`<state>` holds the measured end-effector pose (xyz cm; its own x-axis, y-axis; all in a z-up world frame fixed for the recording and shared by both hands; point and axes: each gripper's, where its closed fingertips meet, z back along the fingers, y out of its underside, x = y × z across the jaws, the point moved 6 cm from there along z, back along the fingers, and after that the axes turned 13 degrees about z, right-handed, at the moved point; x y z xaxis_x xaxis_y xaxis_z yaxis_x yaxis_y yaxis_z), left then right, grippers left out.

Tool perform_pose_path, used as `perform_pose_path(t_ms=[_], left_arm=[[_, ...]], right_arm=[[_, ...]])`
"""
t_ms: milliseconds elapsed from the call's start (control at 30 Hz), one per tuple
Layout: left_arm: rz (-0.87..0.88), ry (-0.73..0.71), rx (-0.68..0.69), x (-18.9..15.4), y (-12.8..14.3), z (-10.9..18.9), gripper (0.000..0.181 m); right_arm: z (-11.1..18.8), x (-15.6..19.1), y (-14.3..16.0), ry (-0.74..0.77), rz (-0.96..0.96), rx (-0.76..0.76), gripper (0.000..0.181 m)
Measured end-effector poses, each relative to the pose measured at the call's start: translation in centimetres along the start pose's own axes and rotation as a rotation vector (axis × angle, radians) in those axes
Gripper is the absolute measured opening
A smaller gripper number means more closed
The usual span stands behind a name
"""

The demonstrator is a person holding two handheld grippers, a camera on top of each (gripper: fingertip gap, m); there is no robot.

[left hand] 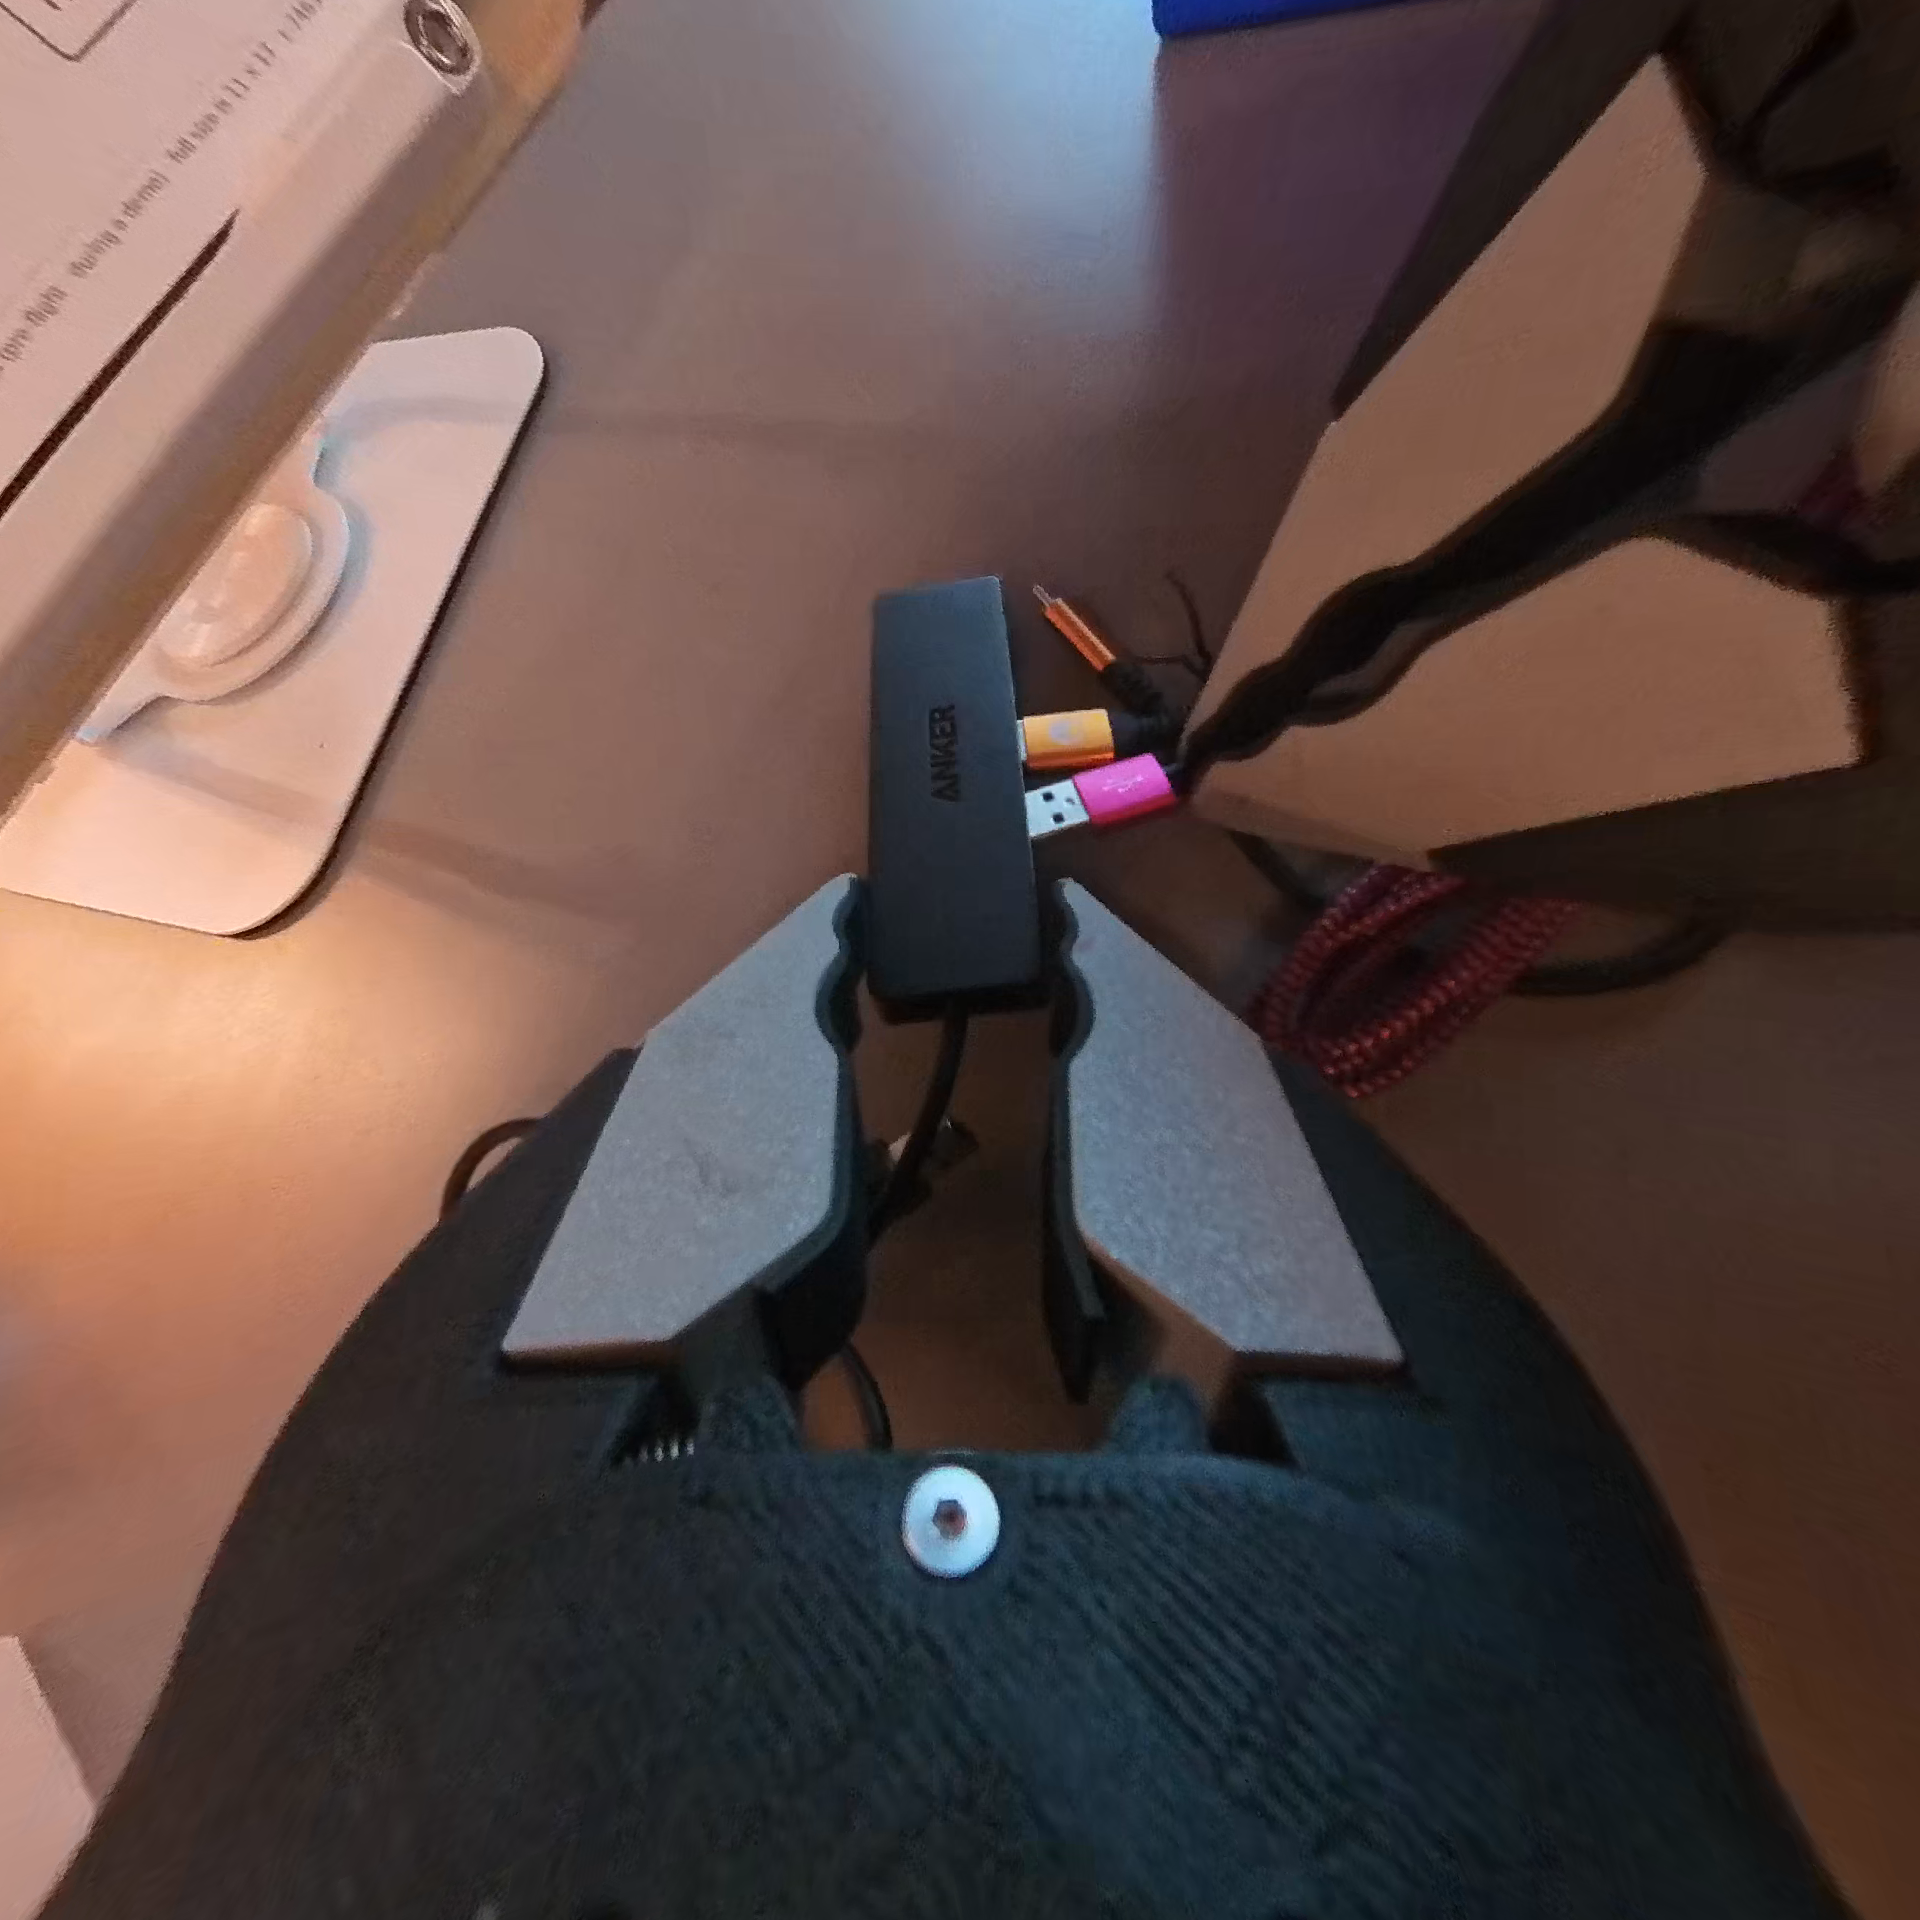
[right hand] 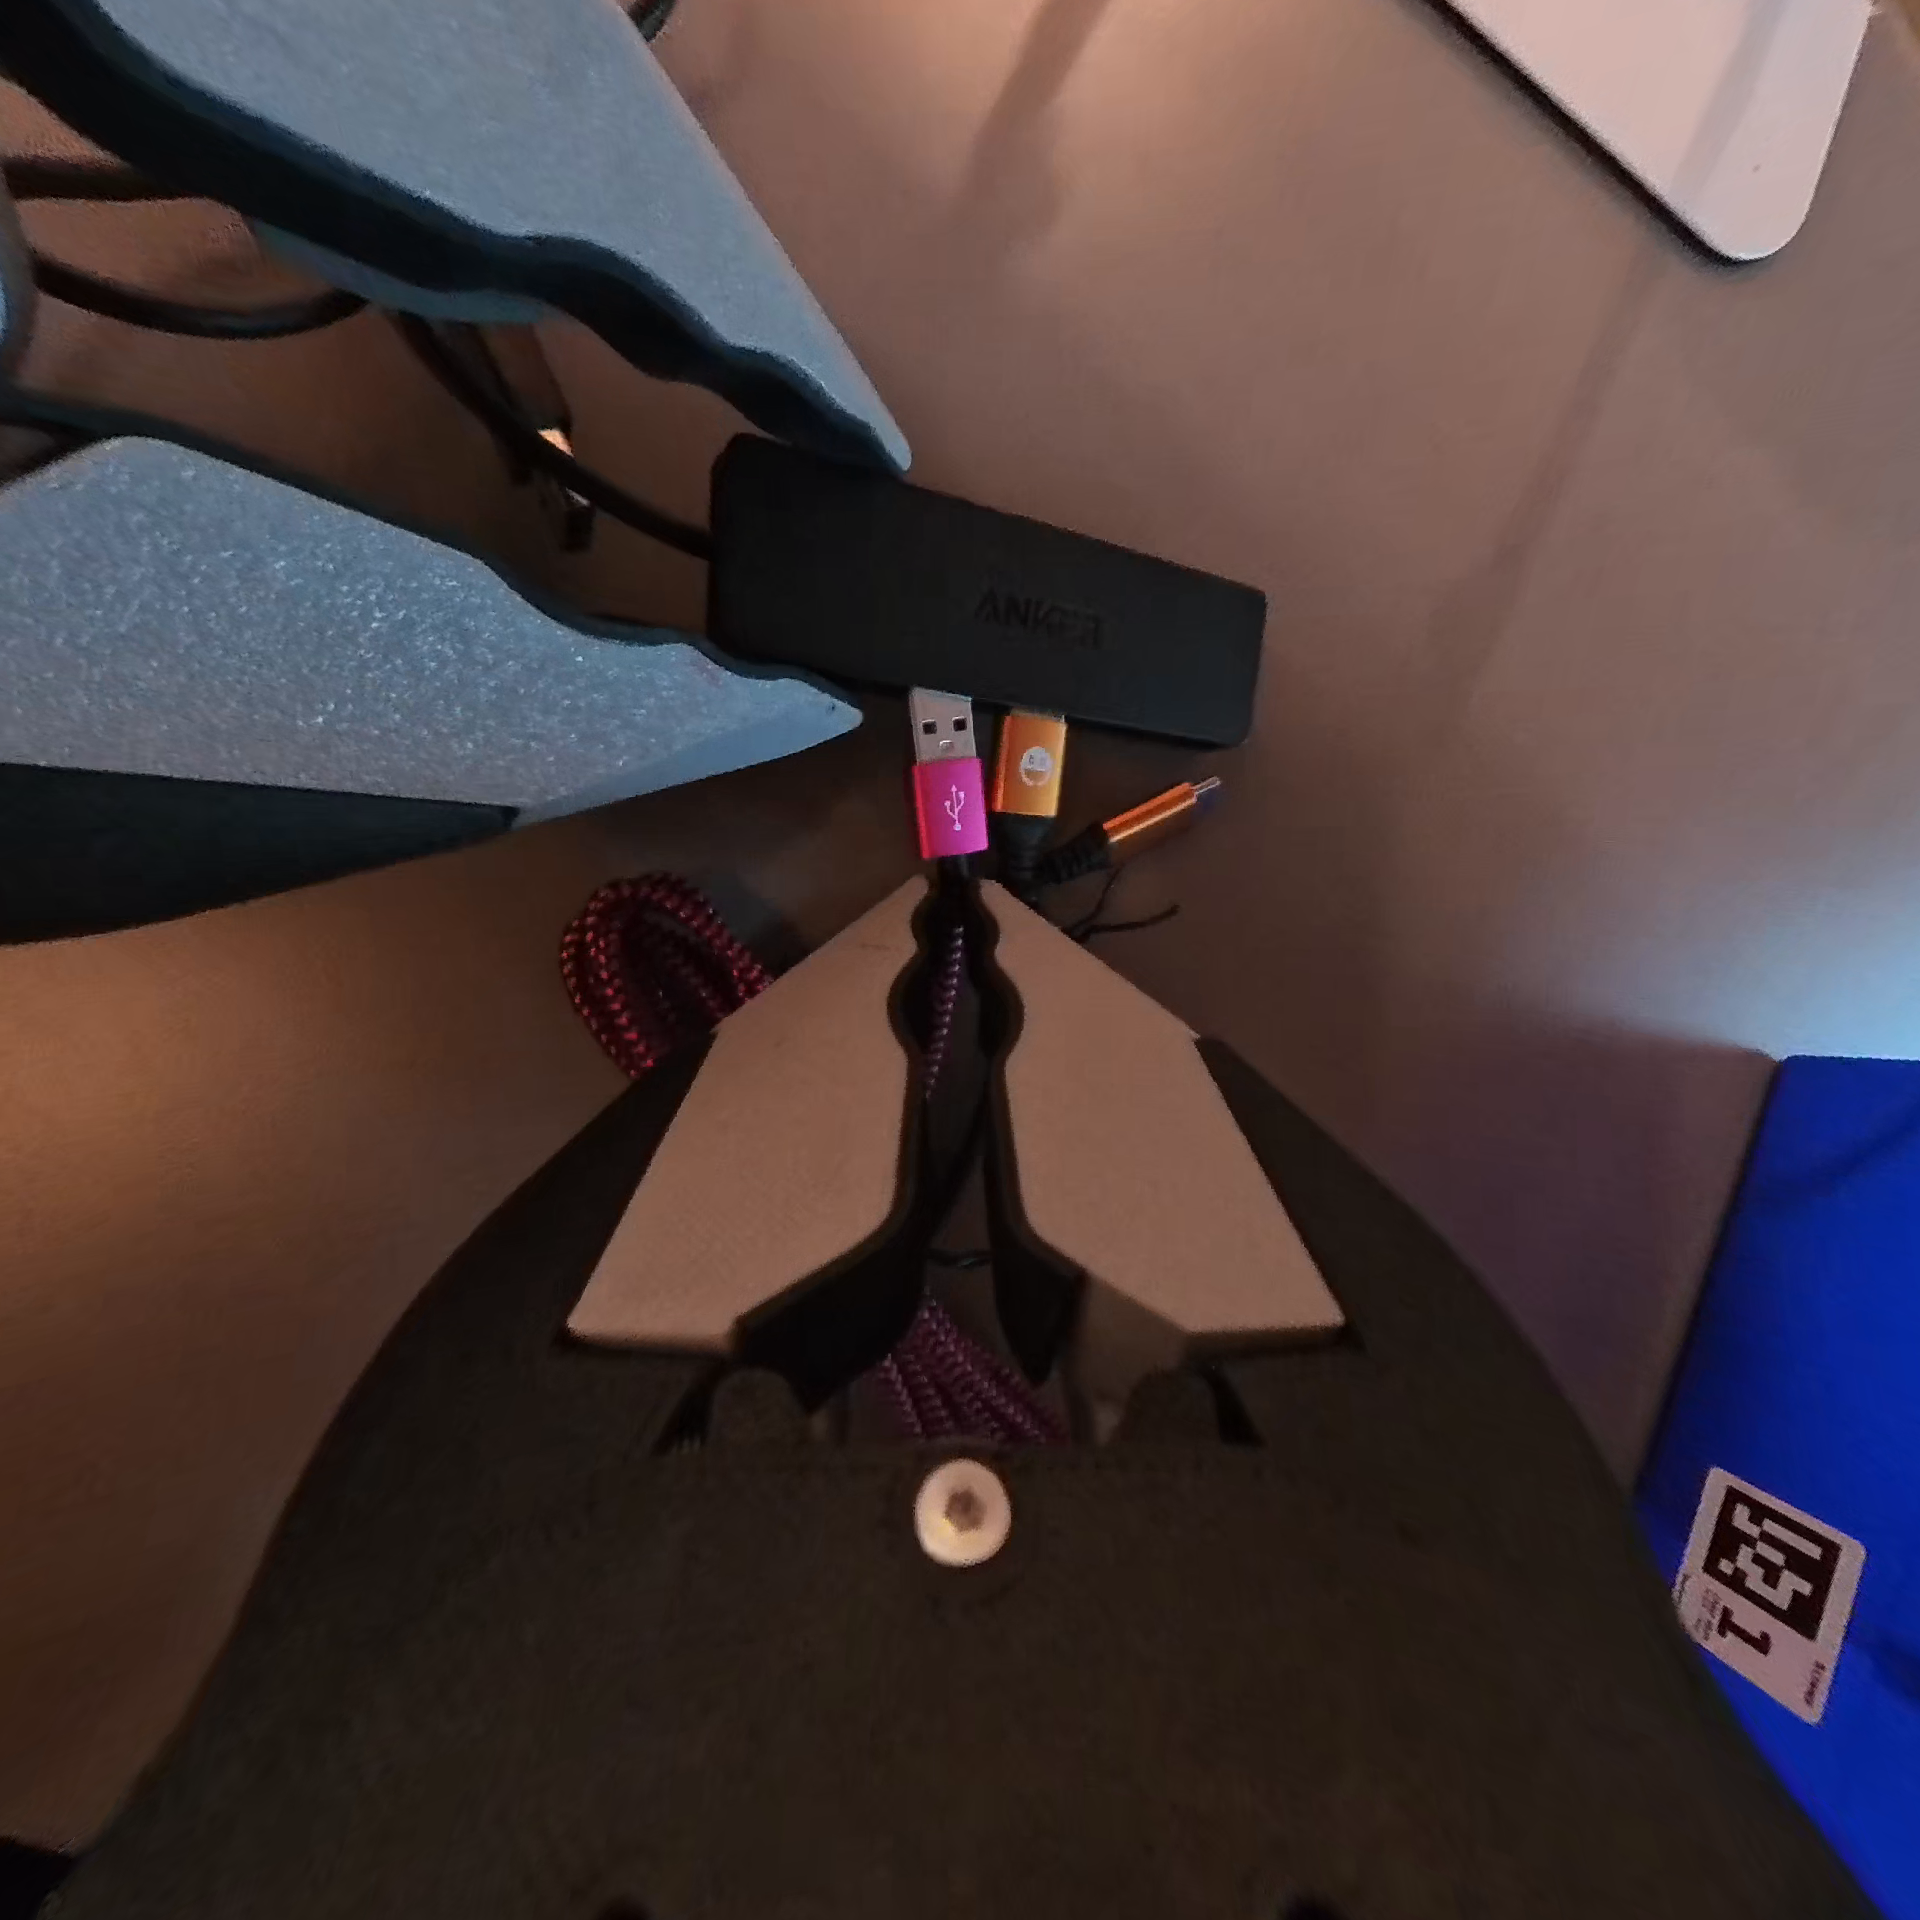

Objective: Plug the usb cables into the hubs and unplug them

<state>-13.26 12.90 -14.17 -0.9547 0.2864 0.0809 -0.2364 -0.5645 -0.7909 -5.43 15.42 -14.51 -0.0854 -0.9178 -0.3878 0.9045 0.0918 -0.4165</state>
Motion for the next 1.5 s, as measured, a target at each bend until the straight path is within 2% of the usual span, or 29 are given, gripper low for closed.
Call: perform_pose_path(t_ms=[233,533,733,833,933,1000,1133,1200,1267,1300,1433,1467,1500], left_arm=[[0.043,0.006,0.004,0.4,0.1,0.0,0.032],[0.022,-0.021,0.007,0.0,0.1,0.0,0.032],[0.094,0.023,-0.028,1.1,-0.1,0.4,0.032],[0.126,0.080,-0.080,1.4,-0.5,0.7,0.032],[0.153,0.101,-0.084,1.9,-0.5,1.0,0.032],[0.195,0.148,-0.098,2.2,-0.6,1.3,0.032],[0.265,0.307,-0.155,1.8,-1.3,2.2,0.032],[0.288,0.403,-0.152,1.3,-1.4,2.5,0.032],[0.309,0.478,-0.157,0.9,-1.5,2.7,0.032],[0.316,0.531,-0.149,0.6,-1.5,2.8,0.032],[0.329,0.715,-0.141,-1.0,-1.7,3.2,0.032],[0.327,0.761,-0.138,-1.4,-1.7,3.4,0.032],[0.329,0.799,-0.130,-1.9,-1.7,3.5,0.031]], right_arm=[[-0.1,0.4,-0.3,0.035,-0.047,-0.109,0.000],[-0.2,0.3,-0.5,0.016,-0.079,-0.156,0.000],[-0.1,0.0,-1.0,-0.032,-0.113,-0.251,0.000],[1.2,-0.7,-0.8,-0.064,-0.113,-0.318,0.001],[4.0,-2.9,0.1,-0.095,-0.157,-0.414,0.027],[5.4,-4.4,1.2,-0.128,-0.155,-0.441,0.028],[5.2,-5.8,3.5,-0.164,-0.019,-0.367,0.063],[4.9,-6.0,4.1,-0.047,0.147,-0.332,0.069],[5.1,-6.2,4.2,0.118,0.302,-0.317,0.067],[5.3,-5.9,3.9,0.152,0.362,-0.332,0.068],[5.7,-3.0,2.4,0.123,0.605,-0.405,0.070],[5.7,-2.4,2.1,0.132,0.651,-0.401,0.060],[5.7,-1.9,1.8,0.149,0.692,-0.403,0.034]])
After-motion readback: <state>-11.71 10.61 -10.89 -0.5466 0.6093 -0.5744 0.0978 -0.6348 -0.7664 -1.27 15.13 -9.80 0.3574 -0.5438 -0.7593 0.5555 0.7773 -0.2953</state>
